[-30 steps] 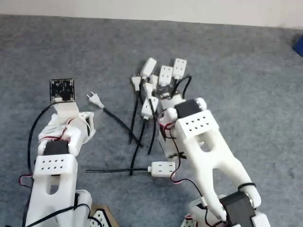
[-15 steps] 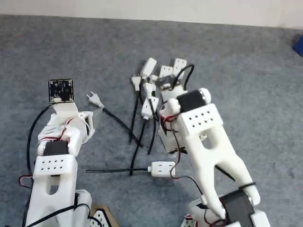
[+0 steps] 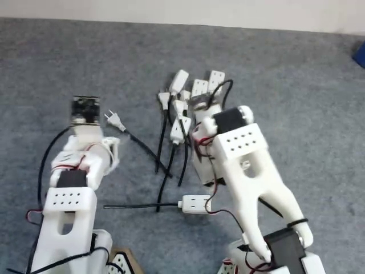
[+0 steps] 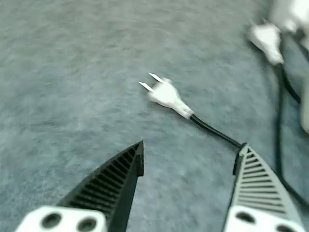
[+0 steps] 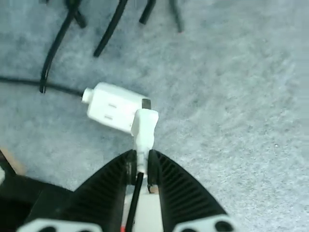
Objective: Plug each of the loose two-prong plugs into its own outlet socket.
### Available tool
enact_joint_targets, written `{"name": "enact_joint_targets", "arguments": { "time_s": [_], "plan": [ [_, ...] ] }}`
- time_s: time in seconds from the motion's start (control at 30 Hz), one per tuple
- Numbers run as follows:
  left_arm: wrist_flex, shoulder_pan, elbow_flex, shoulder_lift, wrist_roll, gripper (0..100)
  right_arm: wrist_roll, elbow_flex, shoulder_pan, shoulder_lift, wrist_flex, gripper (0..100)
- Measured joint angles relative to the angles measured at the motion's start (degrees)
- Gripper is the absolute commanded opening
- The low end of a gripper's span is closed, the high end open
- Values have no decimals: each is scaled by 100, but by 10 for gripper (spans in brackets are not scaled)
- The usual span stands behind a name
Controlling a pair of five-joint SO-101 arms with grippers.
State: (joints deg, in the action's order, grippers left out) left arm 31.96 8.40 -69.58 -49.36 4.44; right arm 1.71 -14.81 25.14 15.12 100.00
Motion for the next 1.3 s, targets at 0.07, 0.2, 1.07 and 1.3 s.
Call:
{"name": "enact_joint_targets", "arguments": {
  "time_s": [0.07,0.2,1.07,1.3],
  "plan": [
    [510,-299,202,0,237,302,-18,114,-396,9,-26,6],
    [2268,-1081,1037,0,431,303,-44,141,-1143,-308,-26,6],
    [2857,-4167,519,0,4018,304,782,176,-2198,-1002,-193,6],
    [1916,-4202,404,0,4009,305,782,176,-2127,-1002,-185,6]
  ]
}}
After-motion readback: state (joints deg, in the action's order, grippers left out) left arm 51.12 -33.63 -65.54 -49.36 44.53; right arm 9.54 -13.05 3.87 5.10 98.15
